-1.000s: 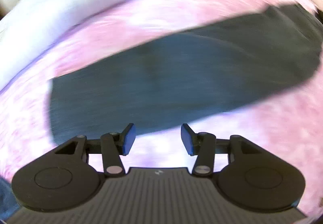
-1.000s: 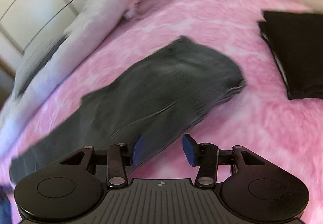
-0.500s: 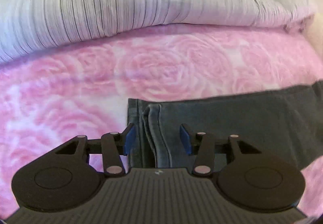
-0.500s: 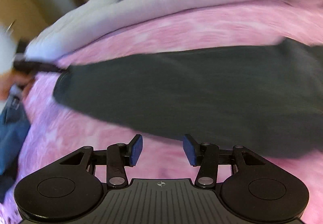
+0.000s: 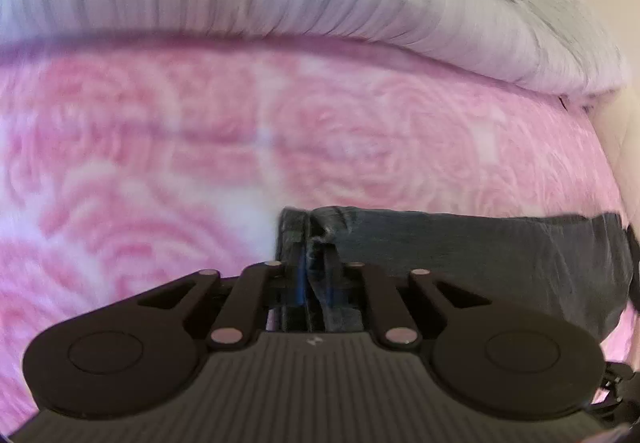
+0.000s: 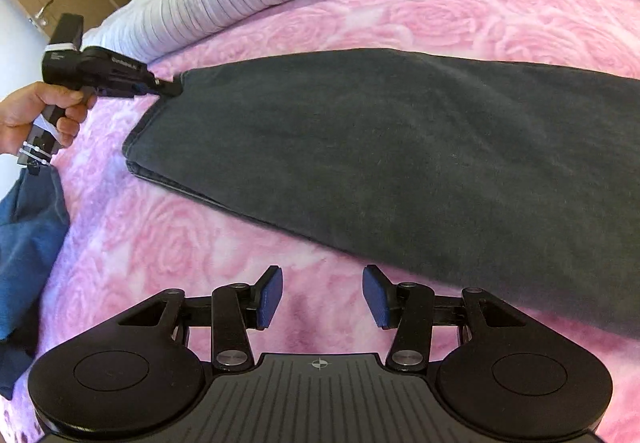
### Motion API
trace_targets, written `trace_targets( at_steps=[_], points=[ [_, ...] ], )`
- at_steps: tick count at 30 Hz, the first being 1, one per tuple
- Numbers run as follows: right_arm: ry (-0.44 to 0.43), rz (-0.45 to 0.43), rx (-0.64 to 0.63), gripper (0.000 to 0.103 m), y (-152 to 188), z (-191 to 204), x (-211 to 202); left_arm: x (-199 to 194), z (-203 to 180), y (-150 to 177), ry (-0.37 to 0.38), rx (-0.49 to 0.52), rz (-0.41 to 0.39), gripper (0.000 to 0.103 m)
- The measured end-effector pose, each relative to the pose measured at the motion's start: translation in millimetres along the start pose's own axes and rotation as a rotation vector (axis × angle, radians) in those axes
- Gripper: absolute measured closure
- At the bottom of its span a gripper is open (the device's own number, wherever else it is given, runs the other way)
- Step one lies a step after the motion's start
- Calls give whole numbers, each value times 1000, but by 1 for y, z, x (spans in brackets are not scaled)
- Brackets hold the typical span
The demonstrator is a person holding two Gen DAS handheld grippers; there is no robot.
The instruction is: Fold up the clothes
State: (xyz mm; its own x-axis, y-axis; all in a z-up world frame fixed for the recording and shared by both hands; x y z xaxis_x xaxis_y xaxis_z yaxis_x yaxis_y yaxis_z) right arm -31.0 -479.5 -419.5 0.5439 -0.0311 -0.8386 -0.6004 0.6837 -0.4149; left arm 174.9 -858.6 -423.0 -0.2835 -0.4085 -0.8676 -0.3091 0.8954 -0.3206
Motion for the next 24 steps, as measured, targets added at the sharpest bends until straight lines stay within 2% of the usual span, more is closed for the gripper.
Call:
trace_targets(
  at_steps=[2,5,7,9,11,13,15,18,20,22,23,24],
  points=[
    [4,-3,5,55,-1,-5,-4,-9,-3,3,-28,23,-22,85],
    [22,-4,18,55,3,-13,-11,-33,-15,13,-94,127,-86,84],
    [41,-11,43,54,7,-22,-19,-43,-31,24,-128,236,-106,83],
    [66,-26,78,54,12,-32,-27,-50,-50,36,-143,356,-109,77],
    [97,-44,121,54,18,-44,-36,-45,-68,52,-94,424,-69,76],
    [129,-64,185,54,27,-60,-46,-29,-74,62,-67,409,-10,75],
    [169,-92,256,54,36,-78,-60,-11,-73,68,-116,400,51,76],
    [254,-162,351,54,50,-106,-93,-6,-86,70,-201,420,72,77],
    [335,-218,395,54,61,-124,-118,-15,-113,71,-246,496,35,77],
    [406,-263,446,51,73,-145,-140,-19,-161,80,-249,638,-3,76],
    [423,-280,491,50,80,-157,-148,-18,-190,88,-232,721,-19,73],
    [432,-293,539,49,87,-168,-154,-15,-223,98,-203,808,-32,64]
  ],
)
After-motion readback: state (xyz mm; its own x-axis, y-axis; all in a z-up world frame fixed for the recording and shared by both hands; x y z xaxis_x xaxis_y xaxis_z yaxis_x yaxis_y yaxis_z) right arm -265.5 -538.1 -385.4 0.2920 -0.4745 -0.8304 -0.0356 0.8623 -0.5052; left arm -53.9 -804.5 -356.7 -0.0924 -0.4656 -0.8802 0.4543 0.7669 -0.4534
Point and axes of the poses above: each gripper's, at about its wrist camera, not at the fingertips, and x roughly the way its jaws point, z to its left, y to its underside, the point moved 5 cm from there along x, roughly the way its jaws point, and after that the axes turned 3 degrees about z, right-handed, at the moved point
